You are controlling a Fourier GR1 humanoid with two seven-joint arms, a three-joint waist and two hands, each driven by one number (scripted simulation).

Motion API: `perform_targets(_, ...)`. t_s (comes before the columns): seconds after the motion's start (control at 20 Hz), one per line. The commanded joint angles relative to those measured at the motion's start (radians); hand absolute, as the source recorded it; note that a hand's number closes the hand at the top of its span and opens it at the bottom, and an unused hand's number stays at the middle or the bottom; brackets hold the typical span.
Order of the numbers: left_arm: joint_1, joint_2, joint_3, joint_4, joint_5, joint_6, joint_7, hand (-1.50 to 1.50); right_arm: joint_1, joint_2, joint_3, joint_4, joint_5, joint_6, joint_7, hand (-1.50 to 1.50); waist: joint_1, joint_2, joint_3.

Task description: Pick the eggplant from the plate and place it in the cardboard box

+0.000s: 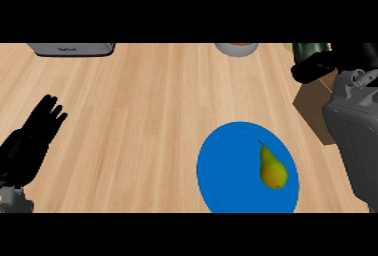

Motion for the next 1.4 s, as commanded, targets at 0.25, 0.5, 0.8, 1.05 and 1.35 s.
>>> perform_targets(0.25,0.023,-0.003,0.017,-0.039,0.006,-0.02,0.018,0.0,0.065,-0.102,-0.135,0.129,-0.017,-0.063,-0.2,1.5,0.007,0.002,0.0)
perform_targets(0.5,-0.039,-0.024,-0.004,0.005,-0.027,0.011,0.035,0.0,0.152,-0.122,-0.196,0.249,-0.024,-0.217,-0.34,1.5,0.003,0.003,0.001)
perform_targets(0.8,-0.014,0.012,0.064,0.038,0.045,-0.08,-0.017,0.0,0.164,-0.061,-0.209,0.426,-0.029,-0.318,-0.421,1.5,0.015,0.005,0.0)
perform_targets(1.05,-0.031,-0.022,0.009,0.014,-0.018,-0.025,0.019,0.0,0.201,-0.044,-0.265,0.518,-0.064,-0.287,-0.367,1.5,0.011,0.005,0.001)
perform_targets(1.35,0.036,-0.006,0.059,-0.025,0.04,-0.077,0.009,0.0,0.248,-0.028,-0.308,0.562,-0.164,-0.322,-0.522,-1.5,0.012,0.003,0.0)
